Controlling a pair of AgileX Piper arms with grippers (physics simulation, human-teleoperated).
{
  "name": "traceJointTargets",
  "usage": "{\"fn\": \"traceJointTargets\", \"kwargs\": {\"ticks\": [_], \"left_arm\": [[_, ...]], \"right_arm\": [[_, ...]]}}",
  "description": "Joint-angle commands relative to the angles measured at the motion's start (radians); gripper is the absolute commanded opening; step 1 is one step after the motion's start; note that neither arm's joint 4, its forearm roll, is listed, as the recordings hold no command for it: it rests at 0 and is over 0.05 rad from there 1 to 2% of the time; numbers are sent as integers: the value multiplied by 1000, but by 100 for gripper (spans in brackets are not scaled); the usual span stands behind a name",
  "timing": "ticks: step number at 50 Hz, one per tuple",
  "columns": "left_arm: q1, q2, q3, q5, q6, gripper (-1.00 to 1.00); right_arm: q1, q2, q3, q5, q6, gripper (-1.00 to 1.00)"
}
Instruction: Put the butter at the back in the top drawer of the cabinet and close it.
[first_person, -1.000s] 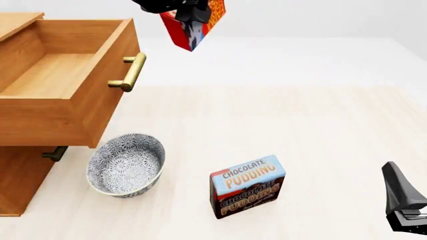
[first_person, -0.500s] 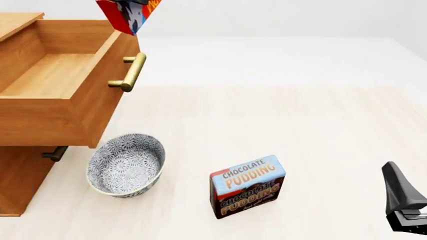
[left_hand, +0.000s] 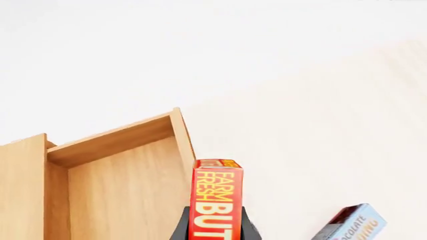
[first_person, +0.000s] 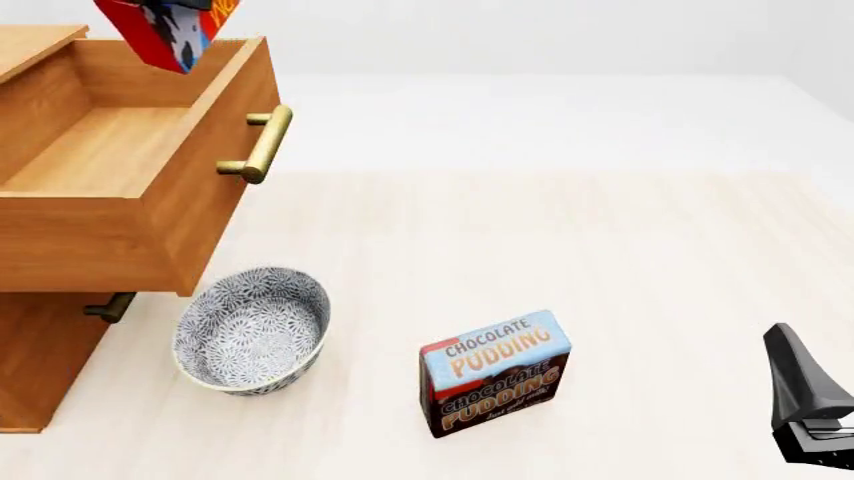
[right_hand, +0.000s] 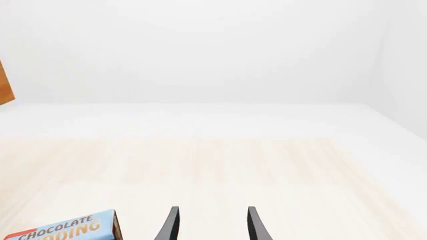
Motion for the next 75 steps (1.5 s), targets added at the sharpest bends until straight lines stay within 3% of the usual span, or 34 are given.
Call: {"fn": "traceJointTargets", "kwargs": {"ticks": [1,22,44,75], "left_arm": [[41,-39,27,-9,3,-100],[151,-116,116,1,13,-100],[184,-97,204,-59,4,-100],[234,-33,260,-132,3,-100]], "right_arm": [[0,0,0,0,0,100],[0,0,0,0,0,100],[0,0,0,0,0,100],[0,0,0,0,0,100]]}}
